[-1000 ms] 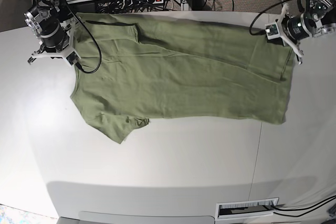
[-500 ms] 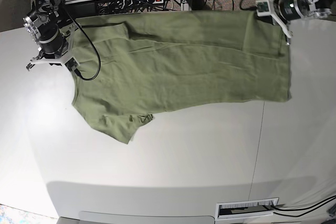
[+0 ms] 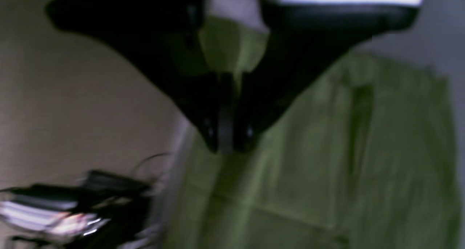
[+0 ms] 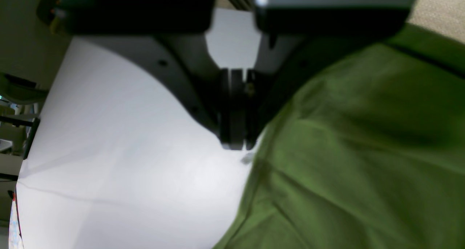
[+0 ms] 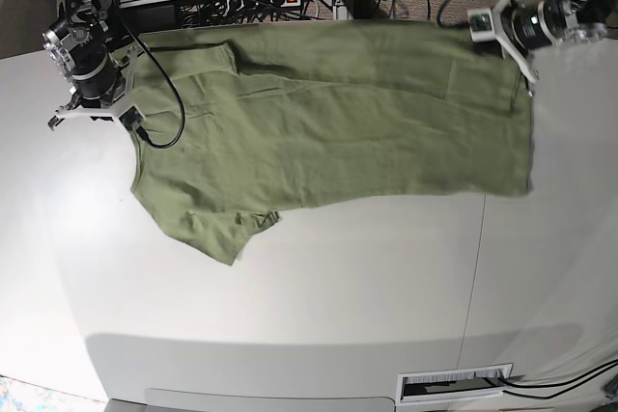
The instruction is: Fold the T-shirt properly
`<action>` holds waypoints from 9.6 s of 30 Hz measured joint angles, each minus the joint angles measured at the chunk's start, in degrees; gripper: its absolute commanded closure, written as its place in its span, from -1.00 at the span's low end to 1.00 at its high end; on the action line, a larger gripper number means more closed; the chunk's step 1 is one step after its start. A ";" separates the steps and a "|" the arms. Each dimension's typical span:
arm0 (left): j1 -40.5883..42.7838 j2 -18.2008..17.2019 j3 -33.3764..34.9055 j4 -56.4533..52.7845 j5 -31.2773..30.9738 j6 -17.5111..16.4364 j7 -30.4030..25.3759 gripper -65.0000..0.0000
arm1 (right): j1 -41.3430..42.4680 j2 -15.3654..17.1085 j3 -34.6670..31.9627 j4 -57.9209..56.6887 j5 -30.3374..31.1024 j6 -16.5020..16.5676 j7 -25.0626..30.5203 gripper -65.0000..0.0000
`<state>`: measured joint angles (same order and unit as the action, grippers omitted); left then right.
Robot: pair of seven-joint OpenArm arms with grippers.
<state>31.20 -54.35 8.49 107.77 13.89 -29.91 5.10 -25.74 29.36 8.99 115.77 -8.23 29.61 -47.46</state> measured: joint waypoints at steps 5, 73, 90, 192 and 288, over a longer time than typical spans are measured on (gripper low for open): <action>-1.44 0.02 -0.02 -2.29 -0.35 -0.11 -2.62 0.85 | 0.00 -0.02 0.00 0.00 0.00 0.00 -0.50 1.00; -50.90 14.34 0.09 -50.73 -29.86 -6.21 1.77 0.35 | 0.00 -1.90 0.00 0.02 1.27 0.02 -2.23 1.00; -51.71 17.75 -0.04 -59.76 -32.76 -9.60 2.45 0.35 | 0.00 -1.90 0.00 0.02 1.29 0.00 -2.19 1.00; -50.03 6.67 0.15 -47.56 -67.45 -10.23 27.98 1.00 | 48.59 -10.69 -10.38 -34.49 23.67 -0.39 -23.76 1.00; -16.76 -12.17 0.20 -14.34 -77.79 -10.01 45.86 1.00 | 23.80 -6.69 6.75 -9.57 35.30 0.04 -22.36 1.00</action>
<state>14.44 -66.52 8.69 93.43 -63.90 -39.92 50.96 -1.93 22.68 15.75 106.19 27.07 29.65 -69.82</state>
